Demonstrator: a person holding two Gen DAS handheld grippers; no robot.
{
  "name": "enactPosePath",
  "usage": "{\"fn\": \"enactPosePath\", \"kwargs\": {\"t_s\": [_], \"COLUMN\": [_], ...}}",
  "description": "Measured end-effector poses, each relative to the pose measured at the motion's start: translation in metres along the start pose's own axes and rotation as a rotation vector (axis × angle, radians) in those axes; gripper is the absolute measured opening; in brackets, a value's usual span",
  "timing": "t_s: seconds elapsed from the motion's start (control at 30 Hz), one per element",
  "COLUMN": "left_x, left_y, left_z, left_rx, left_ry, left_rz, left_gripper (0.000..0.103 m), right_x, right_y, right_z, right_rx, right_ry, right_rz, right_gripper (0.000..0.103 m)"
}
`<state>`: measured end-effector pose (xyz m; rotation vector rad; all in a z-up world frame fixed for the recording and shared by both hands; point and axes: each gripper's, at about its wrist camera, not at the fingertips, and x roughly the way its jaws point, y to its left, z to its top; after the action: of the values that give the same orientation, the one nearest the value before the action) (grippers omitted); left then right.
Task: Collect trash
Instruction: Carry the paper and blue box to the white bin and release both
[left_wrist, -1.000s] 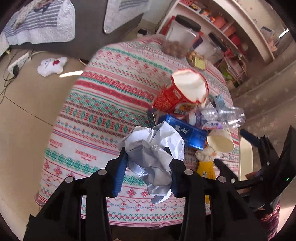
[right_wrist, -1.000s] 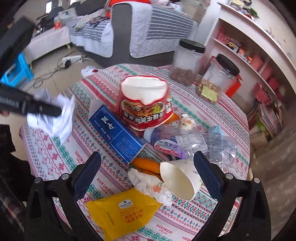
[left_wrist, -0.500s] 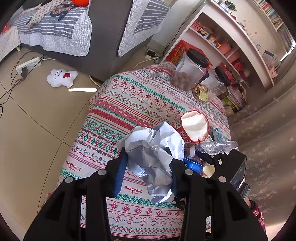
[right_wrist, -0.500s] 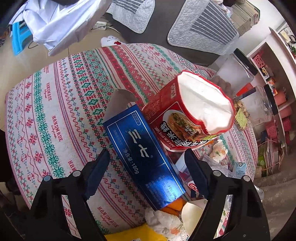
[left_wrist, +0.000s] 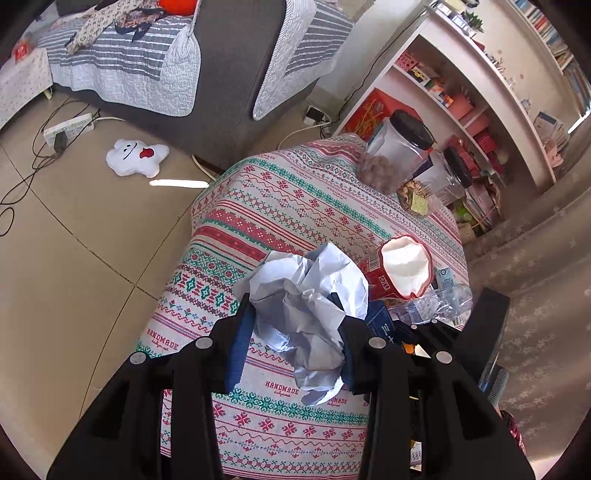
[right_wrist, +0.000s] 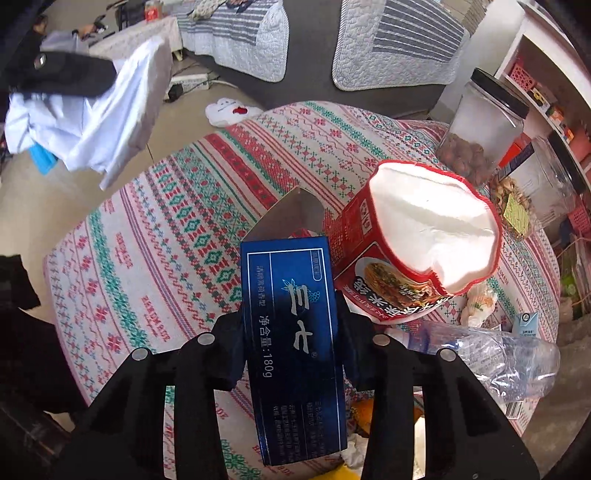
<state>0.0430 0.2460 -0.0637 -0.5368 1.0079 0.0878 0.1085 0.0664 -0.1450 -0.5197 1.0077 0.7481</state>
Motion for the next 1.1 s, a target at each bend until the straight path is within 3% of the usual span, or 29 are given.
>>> {"fn": "enactPosePath", "kwargs": {"t_s": [0.17,0.27,0.37,0.6,0.83,1.03,1.1], "left_x": [-0.008,-0.013,-0.015,-0.01,0.006,0.023,0.027], "left_y": [-0.009,-0.02,-0.037,-0.086,-0.139,-0.191,-0.209], "left_z": [0.002,0.003,0.004,-0.004,-0.018,-0.036,-0.044], "left_rx": [0.007,0.02,0.038,0.088,0.133,0.192,0.22], "left_ry": [-0.039,-0.071,-0.097,-0.132,-0.138,-0.125,-0.119], "left_rz": [-0.033,-0.072,-0.111,-0.205,-0.28,-0.333,-0.353], "left_gripper": [0.04,0.04,0.04,0.04,0.04,0.04,0.04], "right_x": [-0.057,-0.095,-0.13,-0.202,-0.238,-0.23,-0.233], "right_y": [-0.019,-0.035,-0.052,-0.109,-0.179,-0.234,-0.245], "right_z": [0.005,0.001,-0.009,-0.064,-0.145,-0.217,-0.237], "right_rx": [0.155,0.243,0.32,0.525,0.841,1.124,1.188], "right_ry": [-0.161,-0.269,-0.364,-0.507,-0.512,-0.32,-0.305], "right_rz": [0.061,0.033,-0.039,-0.329,-0.63,-0.77,-0.765], "right_gripper": [0.038,0.038,0.039,0.039,0.039,0.043,0.06]}}
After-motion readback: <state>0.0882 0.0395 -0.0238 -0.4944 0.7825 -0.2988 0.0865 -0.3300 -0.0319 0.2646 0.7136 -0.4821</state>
